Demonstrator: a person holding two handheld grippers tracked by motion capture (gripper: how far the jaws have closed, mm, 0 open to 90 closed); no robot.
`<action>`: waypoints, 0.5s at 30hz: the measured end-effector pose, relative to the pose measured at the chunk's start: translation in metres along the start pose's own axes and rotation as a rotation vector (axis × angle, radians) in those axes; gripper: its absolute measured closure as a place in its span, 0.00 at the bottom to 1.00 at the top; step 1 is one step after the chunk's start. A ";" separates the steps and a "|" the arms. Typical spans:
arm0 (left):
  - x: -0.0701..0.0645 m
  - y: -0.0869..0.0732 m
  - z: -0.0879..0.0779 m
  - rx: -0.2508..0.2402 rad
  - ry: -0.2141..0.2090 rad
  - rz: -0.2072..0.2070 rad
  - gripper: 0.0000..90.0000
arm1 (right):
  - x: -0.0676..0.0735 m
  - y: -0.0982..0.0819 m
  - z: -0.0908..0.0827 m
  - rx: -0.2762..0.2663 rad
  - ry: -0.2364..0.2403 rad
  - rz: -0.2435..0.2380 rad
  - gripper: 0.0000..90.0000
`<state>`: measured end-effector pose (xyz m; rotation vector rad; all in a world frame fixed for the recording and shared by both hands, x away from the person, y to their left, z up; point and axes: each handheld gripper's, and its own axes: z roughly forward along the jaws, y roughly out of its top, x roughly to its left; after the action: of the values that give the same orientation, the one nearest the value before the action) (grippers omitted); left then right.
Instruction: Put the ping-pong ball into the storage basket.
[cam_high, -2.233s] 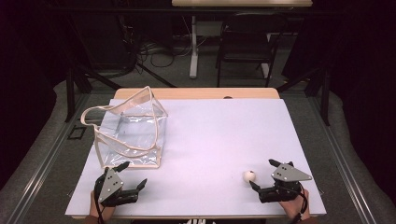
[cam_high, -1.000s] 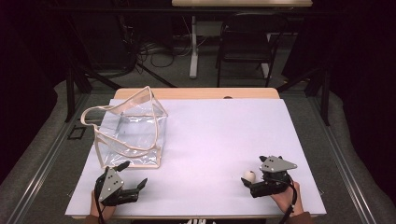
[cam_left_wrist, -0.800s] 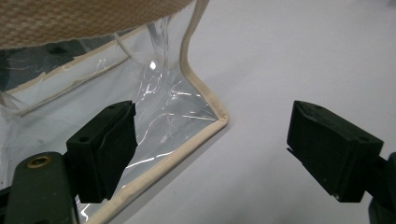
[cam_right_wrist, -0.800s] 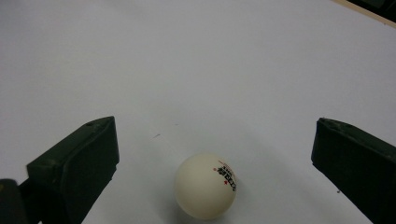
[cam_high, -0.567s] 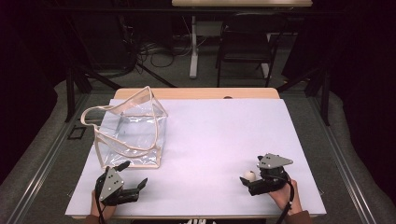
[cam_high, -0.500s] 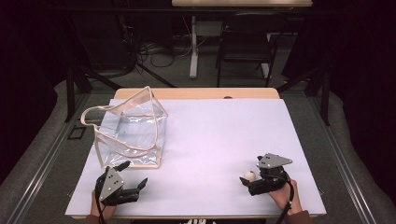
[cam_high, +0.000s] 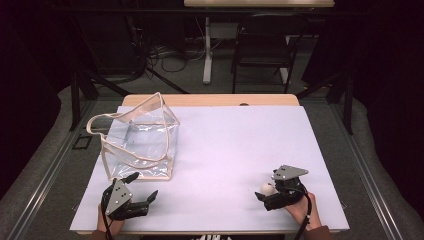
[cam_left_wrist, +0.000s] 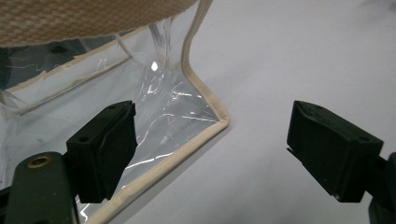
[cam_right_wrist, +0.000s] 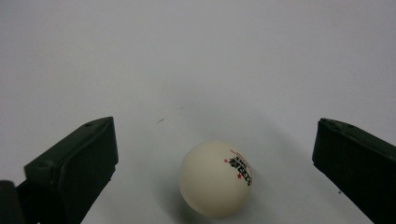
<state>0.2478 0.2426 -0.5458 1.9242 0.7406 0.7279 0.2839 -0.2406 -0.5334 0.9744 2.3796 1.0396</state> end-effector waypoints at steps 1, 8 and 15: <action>0.000 0.000 0.000 0.000 0.000 0.000 0.18 | 0.001 0.000 0.001 0.003 -0.001 0.001 0.00; 0.000 0.000 -0.001 -0.002 -0.002 -0.003 0.18 | 0.001 -0.002 0.003 0.019 -0.001 0.000 0.00; 0.000 0.000 -0.001 -0.002 -0.005 -0.002 0.18 | 0.002 -0.007 0.006 0.040 0.004 0.005 0.01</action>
<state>0.2476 0.2432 -0.5455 1.9230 0.7383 0.7216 0.2829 -0.2397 -0.5421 0.9940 2.4113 1.0004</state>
